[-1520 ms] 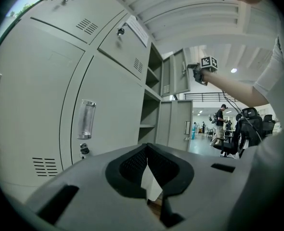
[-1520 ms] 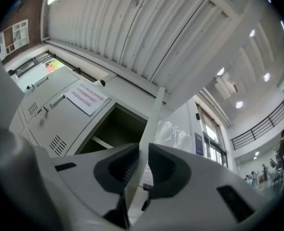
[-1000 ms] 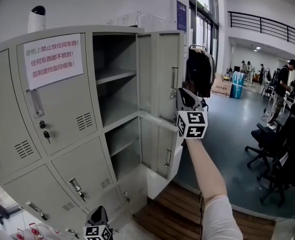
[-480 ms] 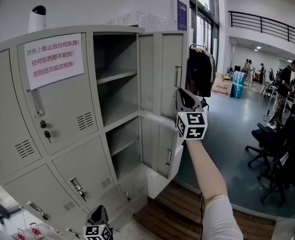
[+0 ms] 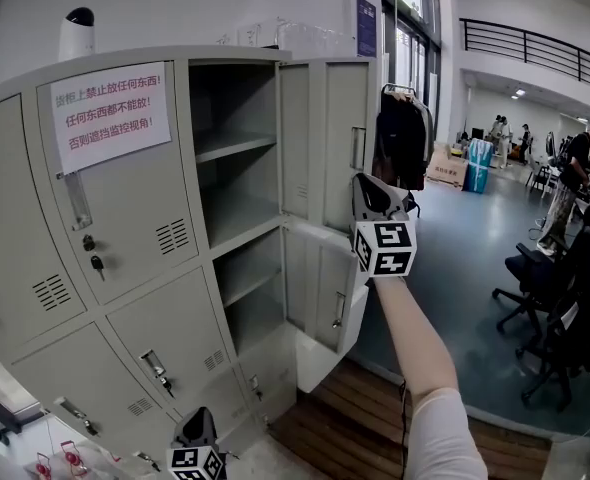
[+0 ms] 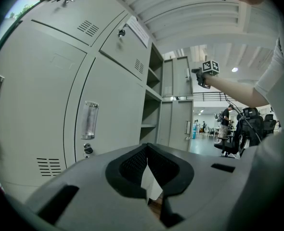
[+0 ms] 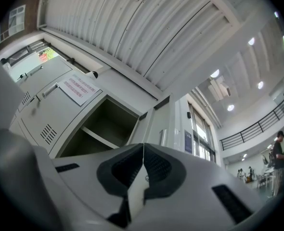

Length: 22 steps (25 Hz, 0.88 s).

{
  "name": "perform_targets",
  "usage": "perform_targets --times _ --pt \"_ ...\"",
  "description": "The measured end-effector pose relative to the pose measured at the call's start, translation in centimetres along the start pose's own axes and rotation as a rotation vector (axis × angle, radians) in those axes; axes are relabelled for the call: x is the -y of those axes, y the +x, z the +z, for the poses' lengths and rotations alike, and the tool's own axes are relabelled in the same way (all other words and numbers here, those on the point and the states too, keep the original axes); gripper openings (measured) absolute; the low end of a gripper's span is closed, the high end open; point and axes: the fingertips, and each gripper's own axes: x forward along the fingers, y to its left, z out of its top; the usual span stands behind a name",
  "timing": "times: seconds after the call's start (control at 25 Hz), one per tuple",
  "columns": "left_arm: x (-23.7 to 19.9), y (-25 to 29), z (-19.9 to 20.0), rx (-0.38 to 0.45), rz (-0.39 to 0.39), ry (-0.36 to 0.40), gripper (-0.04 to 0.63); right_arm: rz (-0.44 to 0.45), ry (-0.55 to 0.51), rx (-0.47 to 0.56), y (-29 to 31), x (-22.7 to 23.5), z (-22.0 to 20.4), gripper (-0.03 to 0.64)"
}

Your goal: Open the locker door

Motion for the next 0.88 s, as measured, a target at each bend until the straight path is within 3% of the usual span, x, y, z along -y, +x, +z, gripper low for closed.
perform_targets --times 0.2,0.44,0.68,0.88 --pt "-0.1 -0.1 0.0 0.001 0.005 0.001 0.009 0.018 0.012 0.002 -0.5 -0.9 0.1 0.015" --pt "-0.1 0.3 0.1 0.012 0.000 0.016 0.009 0.126 0.007 0.023 -4.1 -6.2 -0.2 0.015" --pt "0.2 0.6 0.7 0.031 0.002 0.029 0.009 0.231 0.126 -0.034 -9.5 -12.6 -5.3 0.015" --pt "-0.1 0.7 1.4 0.047 0.009 0.044 0.009 0.244 0.227 -0.126 -14.1 -15.5 -10.3 0.015"
